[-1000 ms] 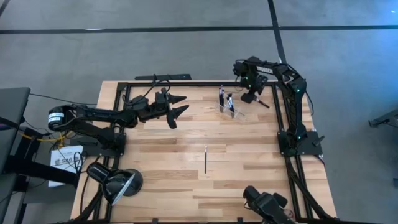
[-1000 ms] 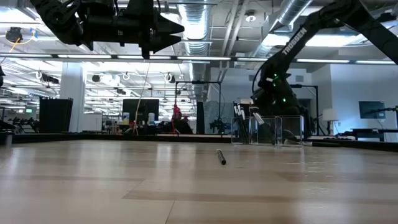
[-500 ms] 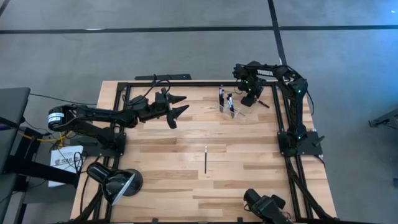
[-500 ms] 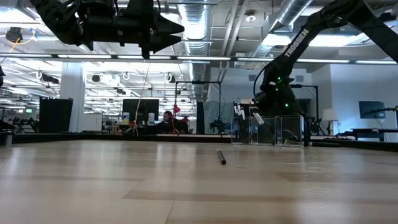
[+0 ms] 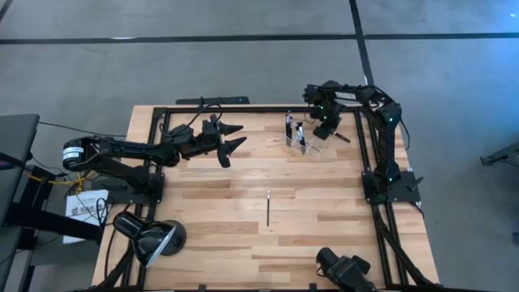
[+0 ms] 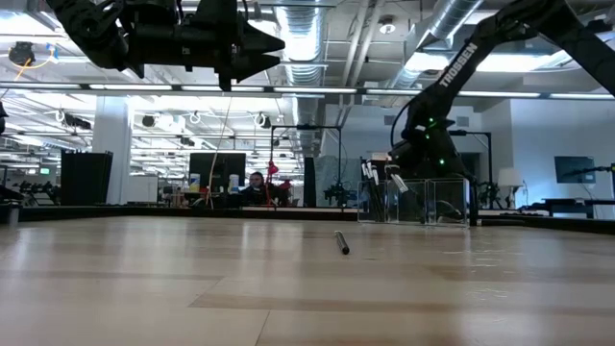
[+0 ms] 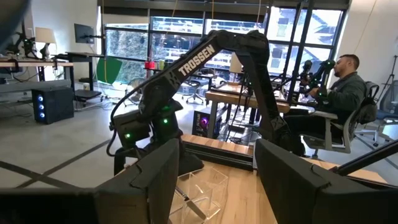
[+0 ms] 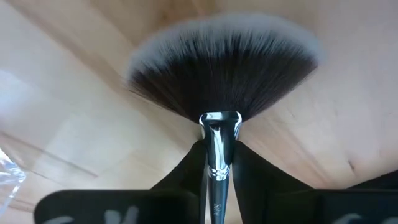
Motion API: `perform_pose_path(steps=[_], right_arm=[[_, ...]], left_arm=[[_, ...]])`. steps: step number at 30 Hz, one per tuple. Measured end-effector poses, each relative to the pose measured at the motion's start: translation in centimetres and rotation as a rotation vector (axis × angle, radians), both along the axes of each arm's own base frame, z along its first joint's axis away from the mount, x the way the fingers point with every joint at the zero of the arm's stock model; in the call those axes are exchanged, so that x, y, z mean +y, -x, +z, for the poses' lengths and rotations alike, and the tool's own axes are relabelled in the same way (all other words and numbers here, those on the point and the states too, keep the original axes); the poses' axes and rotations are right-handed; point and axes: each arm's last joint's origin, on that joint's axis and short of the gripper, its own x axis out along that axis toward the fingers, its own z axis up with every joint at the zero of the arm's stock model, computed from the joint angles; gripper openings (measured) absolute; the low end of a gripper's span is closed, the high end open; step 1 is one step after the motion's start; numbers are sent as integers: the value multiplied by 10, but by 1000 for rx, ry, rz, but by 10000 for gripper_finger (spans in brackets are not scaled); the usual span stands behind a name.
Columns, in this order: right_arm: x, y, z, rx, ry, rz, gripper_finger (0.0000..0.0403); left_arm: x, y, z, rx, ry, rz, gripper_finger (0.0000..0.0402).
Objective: Put items in baskets/containers
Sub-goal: Put the black highlighter brush into the transparent organizer
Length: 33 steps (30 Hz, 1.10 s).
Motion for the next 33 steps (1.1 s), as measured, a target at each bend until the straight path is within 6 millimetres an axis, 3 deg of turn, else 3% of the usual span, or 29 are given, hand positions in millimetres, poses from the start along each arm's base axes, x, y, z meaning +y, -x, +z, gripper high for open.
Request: perform_pose_path(steps=[5,11,15,20,22,25,33], right_arm=[[2,-5,17,-64,82,20,42],[9,-1,93,-314,311,-63,45],[30,5,148,-507,479,-105,44],[75,1,193,-819,636,-75,47],[95,-2,199,-944,672,-53,48],[121,-8,193,-1079,700,-40,48],[154,-9,151,-1175,760,-120,48]], left_arm=[[0,0,0,2,2,0,209],[0,0,0,3,1,2,209],[0,0,0,3,1,2,209],[1,0,0,3,1,2,209],[1,0,0,3,1,2,209],[1,0,0,3,3,2,209],[-1,0,0,2,3,-6,209]])
